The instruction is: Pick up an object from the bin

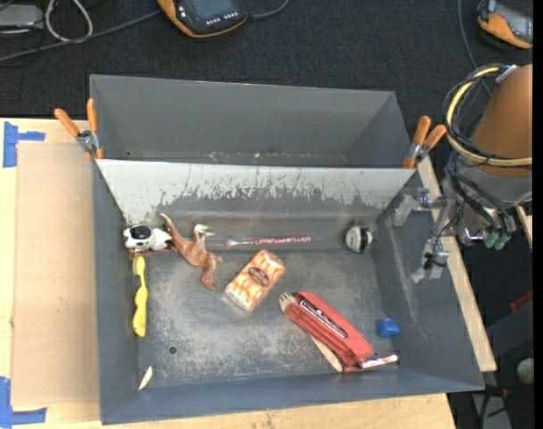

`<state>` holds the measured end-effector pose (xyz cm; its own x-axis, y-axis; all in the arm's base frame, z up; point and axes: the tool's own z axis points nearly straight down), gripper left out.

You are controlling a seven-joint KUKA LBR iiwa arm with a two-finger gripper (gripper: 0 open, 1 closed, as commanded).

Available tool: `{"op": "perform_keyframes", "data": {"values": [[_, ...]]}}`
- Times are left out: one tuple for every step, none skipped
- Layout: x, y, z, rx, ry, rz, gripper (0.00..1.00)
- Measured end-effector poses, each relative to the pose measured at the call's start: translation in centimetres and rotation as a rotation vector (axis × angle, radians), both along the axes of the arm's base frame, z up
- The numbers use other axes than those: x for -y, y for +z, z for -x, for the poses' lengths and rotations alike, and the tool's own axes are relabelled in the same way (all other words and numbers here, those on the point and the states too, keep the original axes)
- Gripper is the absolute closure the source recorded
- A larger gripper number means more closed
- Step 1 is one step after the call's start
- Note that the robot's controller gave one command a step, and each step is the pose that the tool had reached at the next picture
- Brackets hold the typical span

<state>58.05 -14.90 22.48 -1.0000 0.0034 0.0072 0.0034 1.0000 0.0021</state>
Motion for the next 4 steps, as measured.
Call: {"op": "perform_keyframes", "data": {"values": [[-0.1,0.5,-0.1,0.007,0.004,0.002,0.00],[-1.7,1.3,0.5,0.004,-0.109,0.002,0.00],[-2.5,-0.9,1.1,0.007,-0.132,0.002,0.00],[-6.3,-4.1,5.6,0.006,-0.213,0.001,0.00]]}}
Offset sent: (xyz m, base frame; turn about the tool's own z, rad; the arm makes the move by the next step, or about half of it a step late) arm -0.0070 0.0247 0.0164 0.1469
